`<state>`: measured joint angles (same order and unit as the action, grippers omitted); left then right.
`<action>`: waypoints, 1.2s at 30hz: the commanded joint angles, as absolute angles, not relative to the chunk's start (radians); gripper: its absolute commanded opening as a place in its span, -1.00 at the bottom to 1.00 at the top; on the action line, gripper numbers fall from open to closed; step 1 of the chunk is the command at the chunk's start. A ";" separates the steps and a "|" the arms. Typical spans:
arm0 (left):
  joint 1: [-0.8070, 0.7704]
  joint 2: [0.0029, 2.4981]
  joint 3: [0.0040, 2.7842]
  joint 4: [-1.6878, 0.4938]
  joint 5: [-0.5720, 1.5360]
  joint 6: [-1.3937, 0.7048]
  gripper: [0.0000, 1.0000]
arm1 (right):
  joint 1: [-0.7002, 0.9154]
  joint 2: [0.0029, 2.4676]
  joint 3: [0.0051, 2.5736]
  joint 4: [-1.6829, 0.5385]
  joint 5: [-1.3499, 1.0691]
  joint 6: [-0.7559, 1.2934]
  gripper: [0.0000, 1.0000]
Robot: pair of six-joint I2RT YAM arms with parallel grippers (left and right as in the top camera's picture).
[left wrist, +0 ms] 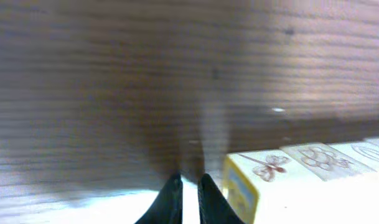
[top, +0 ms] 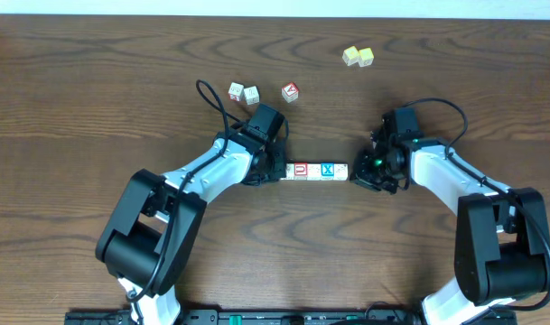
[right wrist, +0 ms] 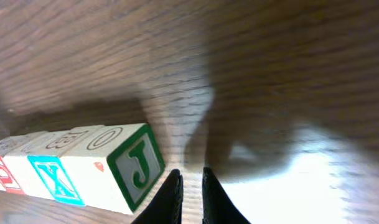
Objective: Lift 5 blocks
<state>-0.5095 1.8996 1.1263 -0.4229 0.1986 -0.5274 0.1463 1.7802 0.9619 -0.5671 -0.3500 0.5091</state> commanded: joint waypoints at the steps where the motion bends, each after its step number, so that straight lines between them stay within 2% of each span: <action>1: -0.507 1.859 1.122 -0.437 0.104 -0.536 -0.73 | 0.137 1.792 1.021 -0.606 -0.271 0.488 -0.79; 5: -0.500 1.807 1.125 -0.493 0.028 -0.535 -0.66 | 0.133 1.792 1.083 -0.696 -0.250 0.473 -0.73; 7: -0.489 1.765 1.126 -0.529 -0.009 -0.535 -0.66 | 0.126 1.792 1.123 -0.754 -0.243 0.469 -0.46; 10: -0.459 1.677 1.126 -0.574 -0.020 -0.535 -0.24 | 0.113 1.792 1.182 -0.842 -0.244 0.454 0.16; 11: -0.444 1.634 1.126 -0.593 -0.020 -0.535 -0.03 | 0.107 1.790 1.209 -0.888 -0.244 0.450 0.22; 15: -0.382 1.480 1.126 -0.665 -0.020 -0.535 0.39 | 0.099 1.759 1.265 -1.000 -0.240 0.429 0.37; 19: -0.314 1.330 1.126 -0.748 -0.020 -0.535 0.44 | 0.100 1.648 1.266 -1.080 -0.236 0.419 0.44; 23: -0.284 1.258 1.126 -0.816 -0.020 -0.535 0.47 | 0.110 1.520 1.252 -1.144 -0.235 0.393 0.93; 24: -0.281 1.250 1.126 -0.831 -0.020 -0.535 0.47 | 0.118 1.490 1.245 -1.157 -0.235 0.385 0.99; 31: -0.282 1.243 1.126 -0.894 -0.020 -0.535 0.50 | 0.216 1.285 1.176 -1.201 -0.213 0.397 0.99; 36: -0.282 1.243 1.126 -0.893 -0.020 -0.536 0.56 | 0.267 1.228 1.147 -1.248 -0.214 0.407 0.99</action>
